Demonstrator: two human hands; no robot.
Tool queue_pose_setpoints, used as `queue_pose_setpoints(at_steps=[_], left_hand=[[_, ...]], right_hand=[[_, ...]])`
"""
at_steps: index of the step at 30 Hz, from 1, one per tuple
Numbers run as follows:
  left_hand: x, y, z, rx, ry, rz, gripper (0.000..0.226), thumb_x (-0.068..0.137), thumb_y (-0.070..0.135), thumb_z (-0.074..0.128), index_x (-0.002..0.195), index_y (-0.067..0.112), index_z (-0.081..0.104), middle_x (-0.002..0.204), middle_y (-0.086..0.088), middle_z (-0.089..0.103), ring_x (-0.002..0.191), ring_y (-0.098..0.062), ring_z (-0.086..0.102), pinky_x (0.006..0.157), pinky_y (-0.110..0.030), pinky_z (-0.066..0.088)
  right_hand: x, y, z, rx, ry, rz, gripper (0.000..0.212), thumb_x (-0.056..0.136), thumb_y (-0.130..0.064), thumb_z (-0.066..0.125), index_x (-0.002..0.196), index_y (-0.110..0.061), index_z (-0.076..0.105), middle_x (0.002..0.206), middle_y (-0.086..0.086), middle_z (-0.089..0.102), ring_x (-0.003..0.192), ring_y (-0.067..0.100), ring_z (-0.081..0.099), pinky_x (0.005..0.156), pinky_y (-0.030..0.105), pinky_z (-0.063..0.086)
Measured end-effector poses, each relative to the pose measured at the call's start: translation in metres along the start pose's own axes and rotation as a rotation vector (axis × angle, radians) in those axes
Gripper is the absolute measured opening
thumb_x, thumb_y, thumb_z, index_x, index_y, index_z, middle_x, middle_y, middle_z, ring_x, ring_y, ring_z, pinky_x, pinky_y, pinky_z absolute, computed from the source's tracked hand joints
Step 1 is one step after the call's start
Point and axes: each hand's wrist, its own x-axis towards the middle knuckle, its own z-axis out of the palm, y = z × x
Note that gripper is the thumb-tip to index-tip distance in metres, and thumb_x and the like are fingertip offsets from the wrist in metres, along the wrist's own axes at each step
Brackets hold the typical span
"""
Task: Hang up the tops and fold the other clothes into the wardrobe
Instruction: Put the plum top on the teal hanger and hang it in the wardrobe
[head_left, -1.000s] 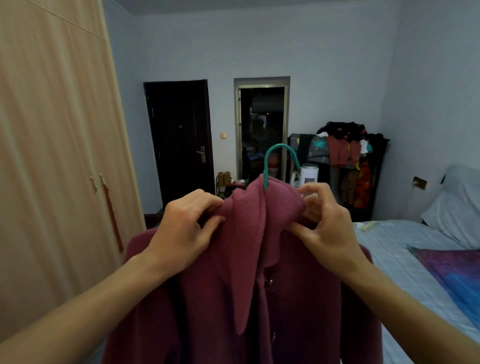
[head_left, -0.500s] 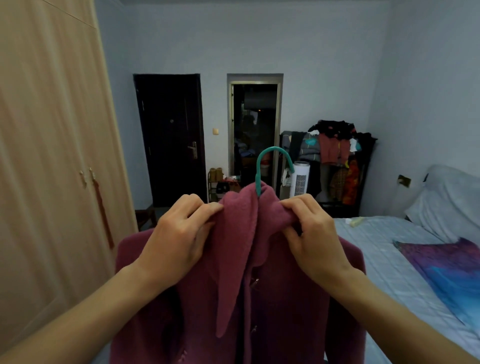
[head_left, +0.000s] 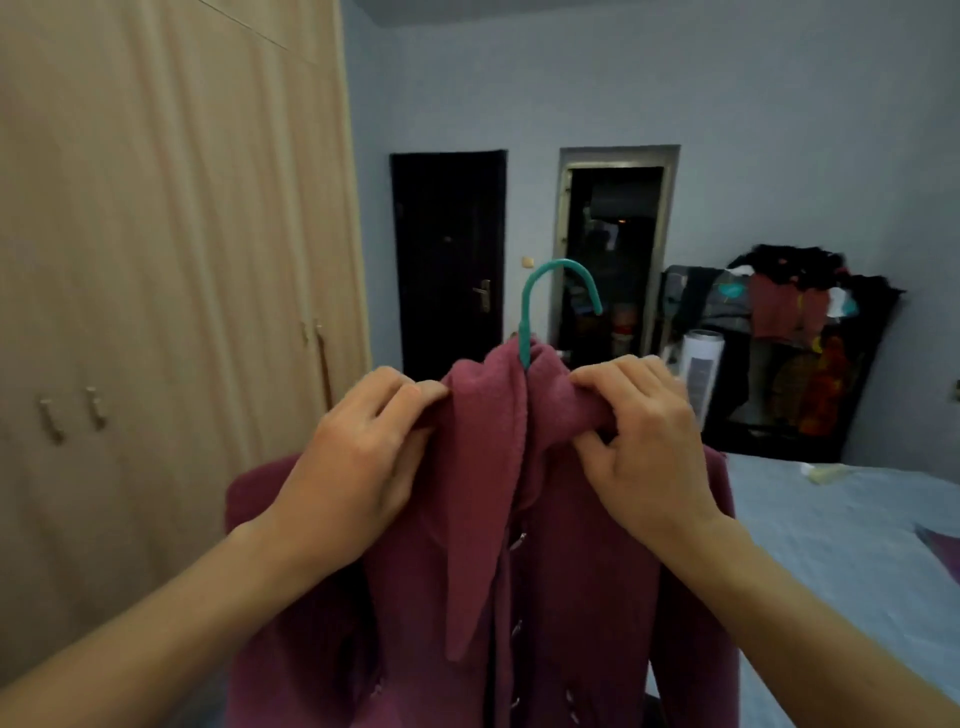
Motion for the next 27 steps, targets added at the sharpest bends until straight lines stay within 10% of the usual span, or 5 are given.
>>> queue_pose_setpoints(at_steps=[8, 15, 27], left_hand=[[-0.062, 0.047, -0.064, 0.184, 0.027, -0.331, 0.037, 0.079, -0.009, 0.07, 0.113, 0.006, 0.067, 0.098, -0.006, 0.062, 0.088, -0.02, 0.061, 0.082, -0.017, 0.041], [-0.114, 0.059, -0.126, 0.282, 0.067, -0.49, 0.038, 0.077, -0.004, 0.072, 0.112, 0.012, 0.068, 0.097, -0.001, 0.063, 0.087, -0.02, 0.063, 0.078, -0.03, 0.049], [-0.217, 0.045, -0.239, 0.177, 0.142, -0.708, 0.036, 0.078, 0.0, 0.073, 0.106, 0.021, 0.066, 0.096, 0.009, 0.058, 0.077, -0.002, 0.051, 0.074, -0.025, 0.048]], right_hand=[[-0.025, -0.088, -0.005, 0.352, -0.284, 0.138, 0.056, 0.082, 0.002, 0.06, 0.135, -0.014, 0.057, 0.119, 0.002, 0.057, 0.1, 0.016, 0.059, 0.095, 0.022, 0.046], [-0.036, -0.182, 0.006, 0.576, -0.526, 0.248, 0.093, 0.065, -0.074, 0.063, 0.143, -0.031, 0.039, 0.13, -0.003, 0.044, 0.12, 0.014, 0.049, 0.104, 0.029, 0.04], [-0.061, -0.348, 0.065, 0.621, -0.518, 0.174, 0.063, 0.075, -0.008, 0.08, 0.125, -0.028, 0.046, 0.123, 0.003, 0.04, 0.114, 0.024, 0.051, 0.102, 0.033, 0.046]])
